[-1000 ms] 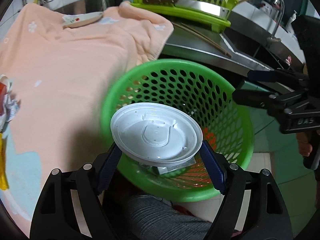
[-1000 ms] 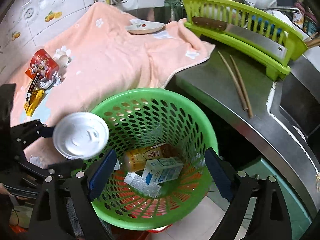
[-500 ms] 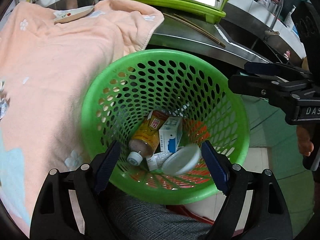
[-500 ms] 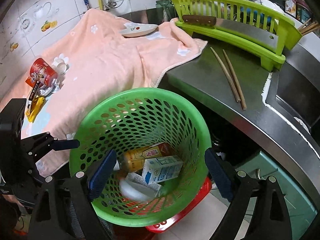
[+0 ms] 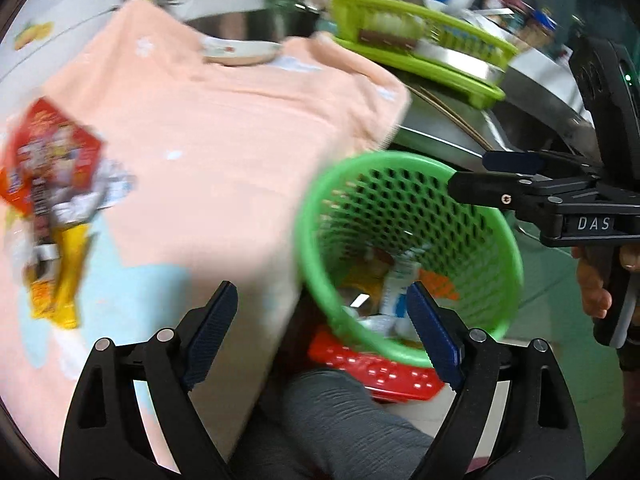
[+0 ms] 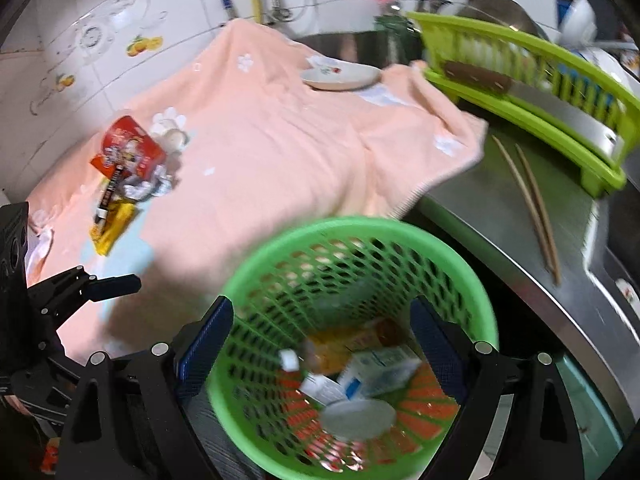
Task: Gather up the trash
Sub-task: 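Grasp the red cup with the right tool while the left tool grasps the black box, then lift the red cup with the right tool while the left tool lifts the black box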
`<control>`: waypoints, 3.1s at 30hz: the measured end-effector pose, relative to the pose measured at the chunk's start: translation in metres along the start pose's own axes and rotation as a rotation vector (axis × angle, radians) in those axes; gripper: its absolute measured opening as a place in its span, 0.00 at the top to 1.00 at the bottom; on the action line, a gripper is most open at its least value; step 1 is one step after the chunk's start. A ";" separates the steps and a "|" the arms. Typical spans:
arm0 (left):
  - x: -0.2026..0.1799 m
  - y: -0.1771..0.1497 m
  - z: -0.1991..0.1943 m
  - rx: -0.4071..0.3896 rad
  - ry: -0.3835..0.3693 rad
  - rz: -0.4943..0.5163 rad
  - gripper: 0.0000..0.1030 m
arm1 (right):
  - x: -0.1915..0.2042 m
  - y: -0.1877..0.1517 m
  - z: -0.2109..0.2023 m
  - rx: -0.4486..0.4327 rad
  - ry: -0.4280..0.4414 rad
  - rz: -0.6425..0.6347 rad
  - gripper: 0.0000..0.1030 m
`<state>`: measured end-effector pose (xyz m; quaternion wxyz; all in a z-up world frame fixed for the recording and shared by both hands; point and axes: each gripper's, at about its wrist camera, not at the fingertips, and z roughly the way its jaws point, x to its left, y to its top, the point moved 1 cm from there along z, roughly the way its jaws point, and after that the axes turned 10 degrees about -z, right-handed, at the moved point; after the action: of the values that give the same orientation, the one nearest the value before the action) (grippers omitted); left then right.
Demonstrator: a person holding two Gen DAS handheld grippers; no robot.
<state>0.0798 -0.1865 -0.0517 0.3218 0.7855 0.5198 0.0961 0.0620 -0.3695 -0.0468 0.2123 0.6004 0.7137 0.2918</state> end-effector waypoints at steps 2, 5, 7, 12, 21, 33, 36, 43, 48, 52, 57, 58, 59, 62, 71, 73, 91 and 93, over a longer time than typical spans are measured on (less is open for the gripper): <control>0.016 0.003 -0.010 -0.021 0.027 -0.025 0.17 | 0.011 0.013 0.005 -0.010 0.025 -0.023 0.16; 0.041 0.007 -0.026 -0.053 0.077 -0.066 0.17 | 0.037 0.037 0.014 -0.029 0.071 -0.082 0.16; 0.057 0.007 -0.036 -0.070 0.100 -0.095 0.17 | 0.054 0.051 0.019 -0.043 0.093 -0.120 0.16; 0.098 0.002 -0.059 -0.100 0.152 -0.188 0.17 | 0.094 0.086 0.035 -0.068 0.154 -0.206 0.16; 0.153 -0.007 -0.080 -0.128 0.212 -0.303 0.17 | 0.164 0.141 0.073 -0.102 0.232 -0.360 0.13; 0.197 -0.008 -0.086 -0.140 0.225 -0.406 0.16 | 0.226 0.199 0.129 -0.129 0.258 -0.537 0.11; 0.204 -0.009 -0.086 -0.140 0.221 -0.424 0.16 | 0.239 0.207 0.145 -0.126 0.249 -0.588 0.11; 0.217 -0.002 -0.086 -0.137 0.216 -0.454 0.16 | 0.258 0.215 0.173 -0.128 0.219 -0.665 0.10; 0.219 0.005 -0.085 -0.136 0.210 -0.460 0.16 | 0.262 0.221 0.186 -0.119 0.227 -0.668 0.10; 0.223 0.013 -0.083 -0.139 0.194 -0.477 0.16 | 0.262 0.224 0.190 -0.116 0.216 -0.655 0.14; 0.224 0.023 -0.076 -0.138 0.150 -0.505 0.16 | 0.254 0.226 0.186 -0.121 0.218 -0.620 0.25; 0.224 0.025 -0.074 -0.138 0.141 -0.505 0.16 | 0.252 0.226 0.183 -0.129 0.221 -0.611 0.25; 0.222 0.028 -0.071 -0.135 0.130 -0.504 0.16 | 0.248 0.226 0.179 -0.138 0.219 -0.601 0.25; 0.220 0.035 -0.062 -0.124 0.097 -0.510 0.17 | 0.239 0.227 0.168 -0.158 0.229 -0.572 0.26; 0.224 0.059 -0.033 -0.086 0.040 -0.551 0.23 | 0.213 0.218 0.145 -0.190 0.235 -0.527 0.26; 0.225 0.062 -0.027 -0.080 0.051 -0.556 0.23 | 0.208 0.215 0.142 -0.191 0.237 -0.522 0.26; 0.218 0.083 -0.036 -0.162 0.122 -0.430 0.30 | 0.182 0.187 0.115 -0.192 0.240 -0.549 0.28; 0.215 0.085 -0.038 -0.170 0.125 -0.410 0.33 | 0.179 0.184 0.111 -0.190 0.244 -0.550 0.28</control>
<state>0.2203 -0.0037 -0.0109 0.3667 0.6262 0.6774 0.1207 0.2358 -0.1555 0.0036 0.2514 0.3228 0.8390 0.3587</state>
